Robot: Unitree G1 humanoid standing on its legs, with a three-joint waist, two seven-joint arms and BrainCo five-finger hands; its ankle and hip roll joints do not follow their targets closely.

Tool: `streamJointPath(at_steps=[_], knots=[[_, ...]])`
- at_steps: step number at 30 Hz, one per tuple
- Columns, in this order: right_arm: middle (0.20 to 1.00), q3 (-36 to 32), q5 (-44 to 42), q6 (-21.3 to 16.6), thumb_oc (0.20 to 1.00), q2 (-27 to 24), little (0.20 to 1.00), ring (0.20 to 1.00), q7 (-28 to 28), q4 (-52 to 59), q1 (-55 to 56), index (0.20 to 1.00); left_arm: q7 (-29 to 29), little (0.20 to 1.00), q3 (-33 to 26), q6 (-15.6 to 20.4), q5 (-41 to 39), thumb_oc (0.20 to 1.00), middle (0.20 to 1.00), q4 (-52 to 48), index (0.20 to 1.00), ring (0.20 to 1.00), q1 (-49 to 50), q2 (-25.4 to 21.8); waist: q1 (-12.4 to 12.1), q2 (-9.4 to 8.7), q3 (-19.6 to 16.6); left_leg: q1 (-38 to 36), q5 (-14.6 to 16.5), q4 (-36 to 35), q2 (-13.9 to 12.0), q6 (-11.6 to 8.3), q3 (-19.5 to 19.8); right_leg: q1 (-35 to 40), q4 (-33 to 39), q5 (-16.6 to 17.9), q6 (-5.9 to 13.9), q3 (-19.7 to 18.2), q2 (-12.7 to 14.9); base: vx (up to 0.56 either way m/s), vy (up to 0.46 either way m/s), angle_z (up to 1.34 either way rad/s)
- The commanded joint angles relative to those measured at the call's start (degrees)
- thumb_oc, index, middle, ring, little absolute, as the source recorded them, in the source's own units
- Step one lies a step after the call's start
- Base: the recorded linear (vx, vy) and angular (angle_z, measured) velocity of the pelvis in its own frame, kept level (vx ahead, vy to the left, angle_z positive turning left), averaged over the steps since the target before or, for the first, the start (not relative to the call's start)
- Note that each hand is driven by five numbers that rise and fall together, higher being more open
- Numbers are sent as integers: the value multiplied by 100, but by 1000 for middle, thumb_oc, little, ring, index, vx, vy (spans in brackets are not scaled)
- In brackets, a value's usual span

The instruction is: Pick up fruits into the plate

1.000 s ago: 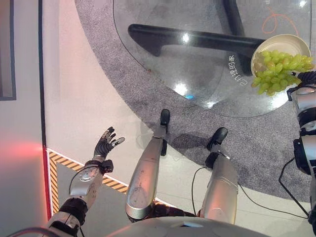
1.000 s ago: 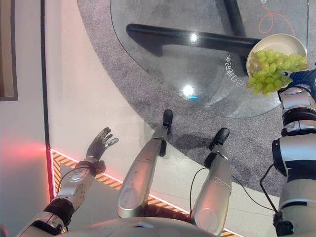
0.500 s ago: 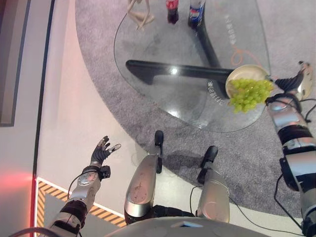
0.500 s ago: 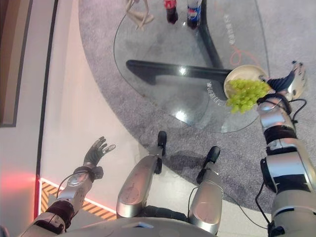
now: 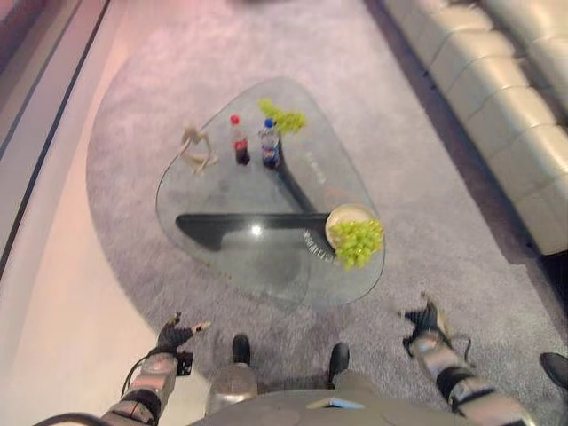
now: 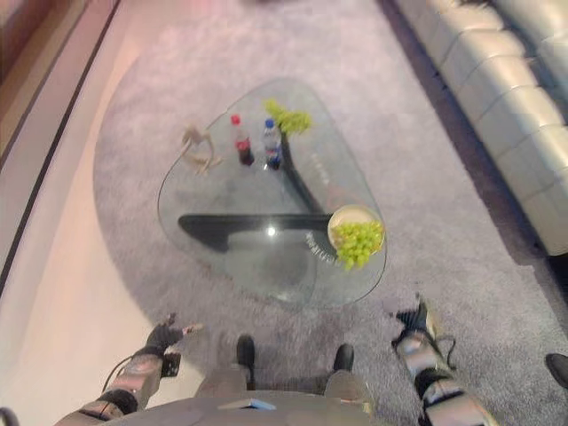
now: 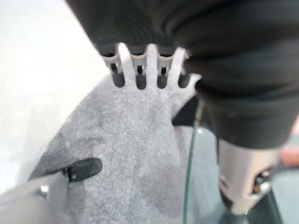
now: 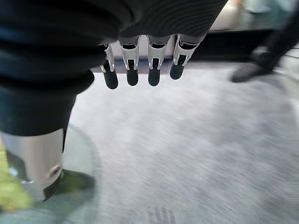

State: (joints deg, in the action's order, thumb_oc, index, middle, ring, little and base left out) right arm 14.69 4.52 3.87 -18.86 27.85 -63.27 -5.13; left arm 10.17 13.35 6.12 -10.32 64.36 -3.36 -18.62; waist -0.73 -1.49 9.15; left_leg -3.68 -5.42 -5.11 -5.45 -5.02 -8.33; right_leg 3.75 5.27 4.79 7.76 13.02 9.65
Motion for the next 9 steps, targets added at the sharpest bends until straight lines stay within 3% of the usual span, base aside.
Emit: streamJointPath(at_steps=[1, 4, 6, 9], knots=[[1000, 86, 32, 23, 1000, -165, 1000, 1000, -367, -251, -338, 1000, -13, 1000, 193, -242, 552, 1000, 1000, 402, 1000, 1000, -414, 55, 28, 133, 12, 89, 647, 224, -8, 100, -44, -93, -549, -556, -5, 106, -18, 52, 13, -7], [1000, 45, -123, 306, 1000, -89, 1000, 1000, -1130, -537, -248, 1000, -157, 1000, 155, -499, 505, 1000, 1000, 492, 1000, 1000, -429, 75, 64, 140, -46, 6, 695, 255, -23, 104, -63, -8, -539, -590, -12, 86, -12, 42, 6, -9], [1000, -40, -337, 863, 1000, 23, 1000, 1000, -1812, -964, -203, 1000, -283, 1000, 4, -732, 555, 1000, 1000, 677, 1000, 1000, -391, 113, 53, 135, -130, -108, 734, 257, -42, 106, -56, 108, -524, -630, -25, 84, -21, 74, -10, -11], [1000, -124, -249, 1004, 1000, 89, 1000, 1000, -2070, -1394, -198, 1000, -385, 1000, -72, -905, 812, 1000, 1000, 912, 1000, 1000, -351, 156, 20, 129, -239, -255, 774, 255, -70, 101, -38, 259, -503, -667, -42, 100, -34, 87, -22, -7]])
